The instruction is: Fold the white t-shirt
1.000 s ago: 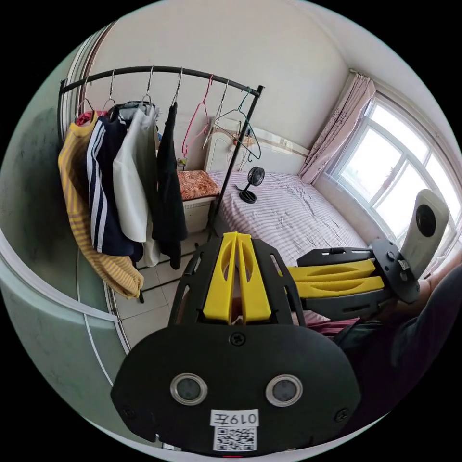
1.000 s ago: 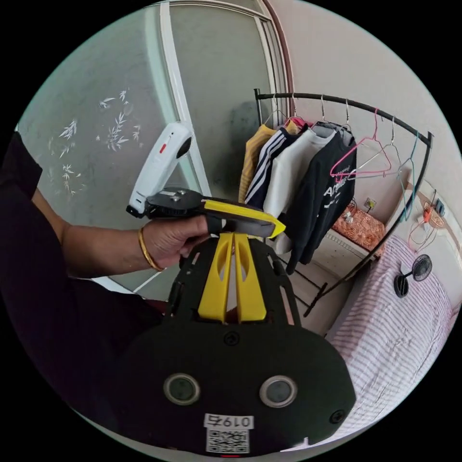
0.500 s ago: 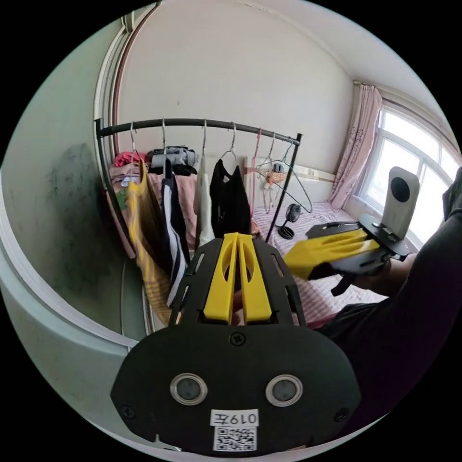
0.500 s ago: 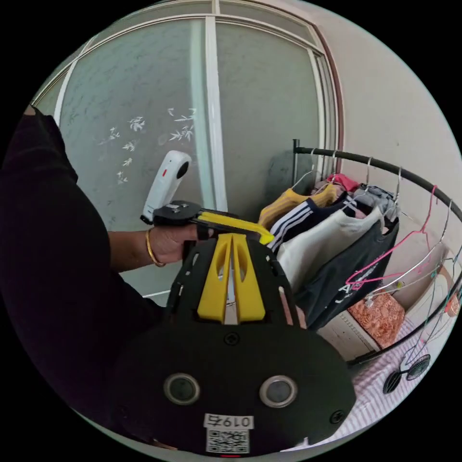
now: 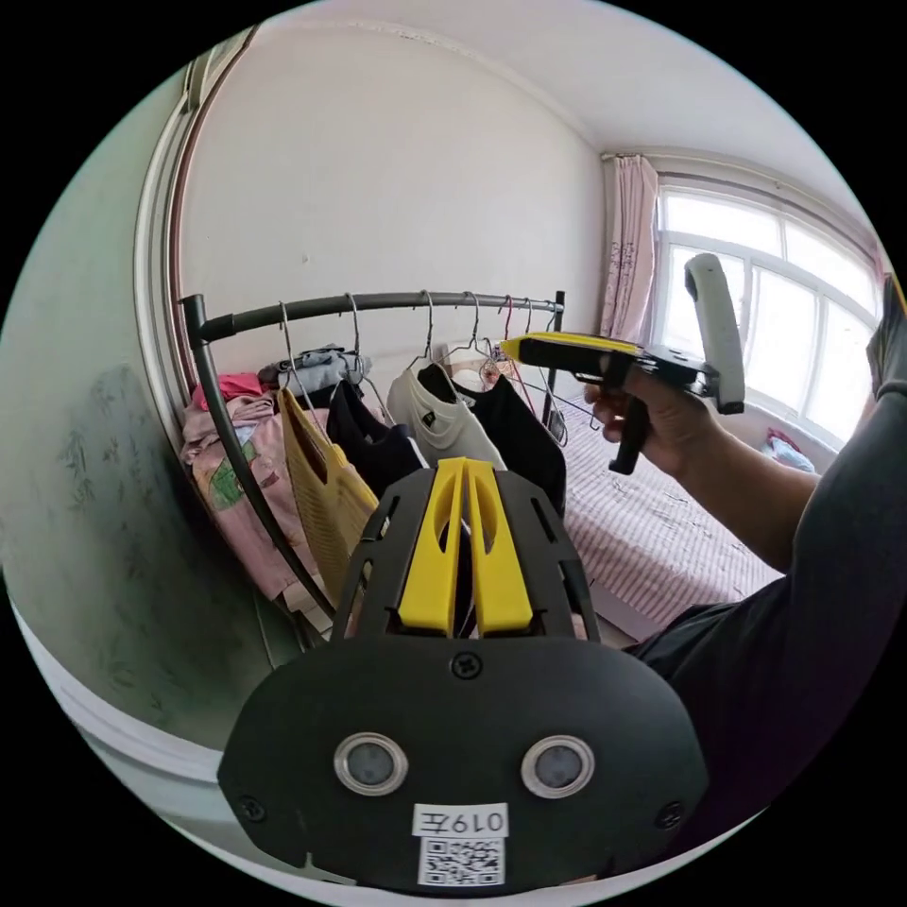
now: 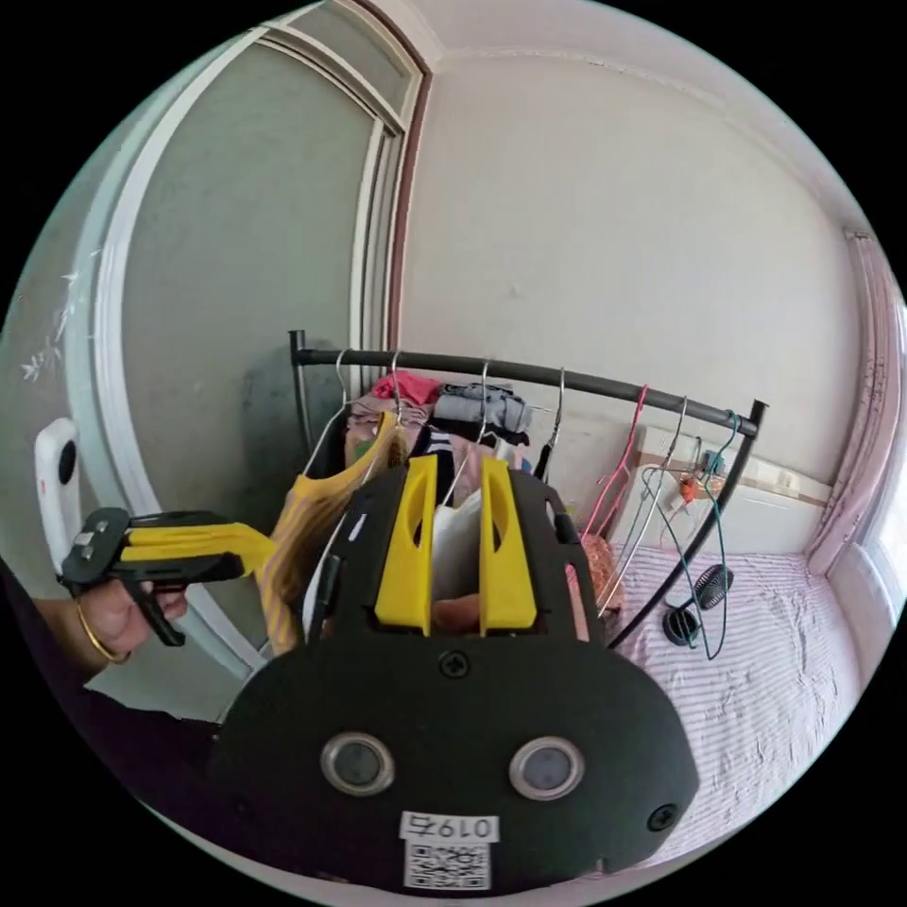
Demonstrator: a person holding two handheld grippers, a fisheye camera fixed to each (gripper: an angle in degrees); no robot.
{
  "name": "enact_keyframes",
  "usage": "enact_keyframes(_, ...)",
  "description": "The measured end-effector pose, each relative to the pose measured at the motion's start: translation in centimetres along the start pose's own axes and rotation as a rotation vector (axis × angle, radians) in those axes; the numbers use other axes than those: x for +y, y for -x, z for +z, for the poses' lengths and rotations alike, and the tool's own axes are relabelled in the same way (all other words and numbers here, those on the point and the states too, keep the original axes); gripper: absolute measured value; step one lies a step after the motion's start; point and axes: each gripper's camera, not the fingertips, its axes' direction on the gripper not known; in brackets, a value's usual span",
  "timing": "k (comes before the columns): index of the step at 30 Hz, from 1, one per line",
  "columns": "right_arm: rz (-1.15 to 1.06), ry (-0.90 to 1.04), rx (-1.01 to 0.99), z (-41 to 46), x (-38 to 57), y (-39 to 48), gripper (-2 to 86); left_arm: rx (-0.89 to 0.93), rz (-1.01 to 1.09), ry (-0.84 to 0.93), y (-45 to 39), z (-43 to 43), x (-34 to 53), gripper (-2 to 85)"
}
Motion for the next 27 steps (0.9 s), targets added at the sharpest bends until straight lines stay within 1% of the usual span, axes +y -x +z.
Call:
enact_keyframes(4,0.052,0.077,0.082,3.6,-1.5,2.7,8.5,0.101,-0.016,-0.011,4.8,0.3,1.1,0.8)
enact_keyframes(6,0.098,0.109,0.14,5.7,-2.5,3.8,8.6,0.114,-0.019,-0.012,6.5,0.5,1.4,0.9)
enact_keyframes(10,0.115,0.193,0.245,8.9,-3.1,5.2,8.1,0.149,-0.012,-0.018,10.1,0.6,1.4,0.9)
enact_keyframes(13,0.137,0.297,0.292,11.0,-3.1,5.9,5.3,0.146,-0.007,-0.017,12.1,0.6,1.0,0.9)
enact_keyframes(14,0.154,0.338,0.287,11.5,-3.2,6.1,2.1,0.152,-0.009,-0.018,12.4,0.7,0.9,0.9)
enact_keyframes(15,0.139,0.381,0.293,11.8,-3.4,6.5,0.2,0.167,-0.017,-0.02,13.2,0.7,0.6,0.9)
enact_keyframes(17,0.103,0.412,0.305,12.0,-3.8,7.1,-0.5,0.193,-0.029,-0.019,14.2,0.7,0.3,0.9)
enact_keyframes(19,0.11,0.417,0.27,11.6,-4.1,7.0,-0.8,0.22,-0.036,-0.021,15.2,0.6,-0.4,0.9)
enact_keyframes(22,0.131,0.389,0.274,10.0,-4.2,7.1,-0.9,0.237,-0.034,-0.016,16.1,0.4,-1.5,0.9)
enact_keyframes(27,0.145,0.334,0.237,5.4,-5.1,7.9,-1.0,0.266,-0.019,-0.011,16.9,-0.2,-4.2,1.1)
